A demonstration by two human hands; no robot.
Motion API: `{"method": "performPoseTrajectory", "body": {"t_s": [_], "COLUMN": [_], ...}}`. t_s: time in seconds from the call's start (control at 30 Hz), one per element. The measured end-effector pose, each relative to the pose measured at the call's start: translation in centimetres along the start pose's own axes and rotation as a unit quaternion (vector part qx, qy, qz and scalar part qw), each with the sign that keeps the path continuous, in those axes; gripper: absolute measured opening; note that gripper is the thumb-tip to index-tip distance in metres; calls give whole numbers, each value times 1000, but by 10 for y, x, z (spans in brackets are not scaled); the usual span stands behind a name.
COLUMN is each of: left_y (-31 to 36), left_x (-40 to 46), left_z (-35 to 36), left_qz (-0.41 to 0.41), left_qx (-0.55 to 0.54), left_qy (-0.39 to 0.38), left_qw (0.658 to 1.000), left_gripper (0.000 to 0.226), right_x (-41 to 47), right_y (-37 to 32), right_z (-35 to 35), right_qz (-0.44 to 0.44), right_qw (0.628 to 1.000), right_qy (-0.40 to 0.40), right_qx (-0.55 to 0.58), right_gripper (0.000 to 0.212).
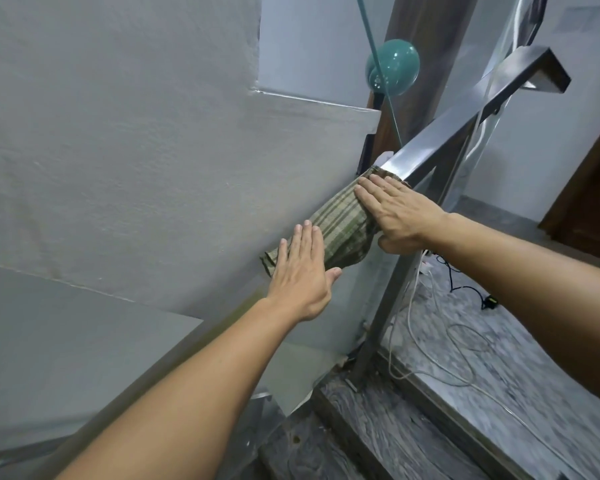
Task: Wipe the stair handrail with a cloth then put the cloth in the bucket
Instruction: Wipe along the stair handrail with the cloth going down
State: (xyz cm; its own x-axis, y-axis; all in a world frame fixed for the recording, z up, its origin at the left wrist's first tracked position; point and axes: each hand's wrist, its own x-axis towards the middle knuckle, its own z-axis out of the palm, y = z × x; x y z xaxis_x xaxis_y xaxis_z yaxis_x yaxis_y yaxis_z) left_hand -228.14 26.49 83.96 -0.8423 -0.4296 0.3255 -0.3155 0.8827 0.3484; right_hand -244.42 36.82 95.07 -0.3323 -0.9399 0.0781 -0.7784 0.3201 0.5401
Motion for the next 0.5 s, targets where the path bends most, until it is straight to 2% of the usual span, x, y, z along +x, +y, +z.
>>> {"method": "performPoseTrajectory", "body": {"t_s": [0.27,0.37,0.43,0.5], "left_y": [-26,-32,-34,-35], "left_x": [-40,-48,-50,-51], "left_z": [6,-1,-6,-3], "left_qz": [-29,-58,-75,-91], "left_qx": [-20,-75,-67,-47], "left_qy": [23,59,78,61], "left_qw": [999,994,992,993], "left_gripper": [70,59,52,60], "right_x": [-5,3,9,11], "right_y": [-37,-47,-50,-51], "right_z": [5,-9,-16,-10], "right_qz": [-52,-83,-113,-145], "right_qw": [998,996,992,989], "right_qy": [22,39,53,42], "right_qx": [19,9,7,1], "right_gripper": [82,81,73,72]}}
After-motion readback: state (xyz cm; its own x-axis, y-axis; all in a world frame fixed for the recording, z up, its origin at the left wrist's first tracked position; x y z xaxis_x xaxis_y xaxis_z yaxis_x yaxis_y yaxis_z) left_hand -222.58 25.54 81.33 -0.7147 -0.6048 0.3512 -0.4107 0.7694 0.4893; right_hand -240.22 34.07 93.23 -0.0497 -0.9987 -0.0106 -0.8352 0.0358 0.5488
